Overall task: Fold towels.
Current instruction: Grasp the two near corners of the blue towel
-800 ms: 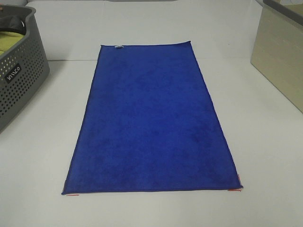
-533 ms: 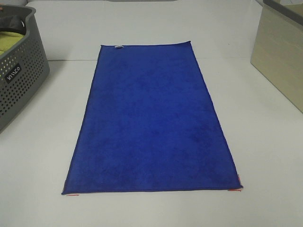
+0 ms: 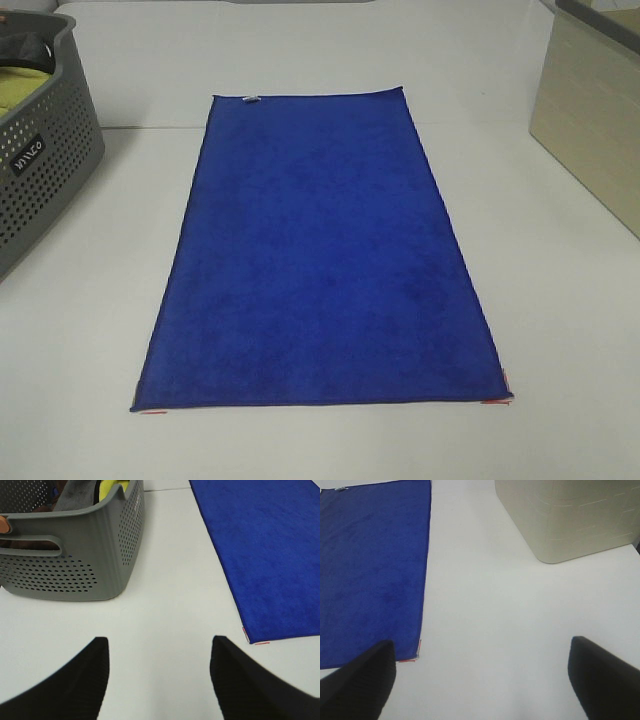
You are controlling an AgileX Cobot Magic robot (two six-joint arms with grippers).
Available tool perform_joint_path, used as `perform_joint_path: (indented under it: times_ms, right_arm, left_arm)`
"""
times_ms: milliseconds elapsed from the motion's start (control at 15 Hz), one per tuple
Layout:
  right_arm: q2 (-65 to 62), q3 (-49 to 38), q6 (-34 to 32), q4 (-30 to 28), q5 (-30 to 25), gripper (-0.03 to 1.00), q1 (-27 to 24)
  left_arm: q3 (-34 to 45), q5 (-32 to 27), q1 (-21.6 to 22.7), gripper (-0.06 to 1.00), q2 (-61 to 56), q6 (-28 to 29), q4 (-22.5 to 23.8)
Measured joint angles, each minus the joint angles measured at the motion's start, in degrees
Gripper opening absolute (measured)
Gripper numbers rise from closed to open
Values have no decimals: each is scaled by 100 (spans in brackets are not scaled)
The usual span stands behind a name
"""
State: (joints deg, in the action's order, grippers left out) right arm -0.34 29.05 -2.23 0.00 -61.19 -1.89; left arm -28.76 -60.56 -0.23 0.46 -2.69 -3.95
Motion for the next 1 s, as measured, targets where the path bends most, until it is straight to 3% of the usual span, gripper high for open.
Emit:
perform_joint_path:
  times_ms: [1000]
  right_arm:
    - [0,0,0,0,0,88,0]
  left_arm:
    - [0,0,0,57,0,0,0]
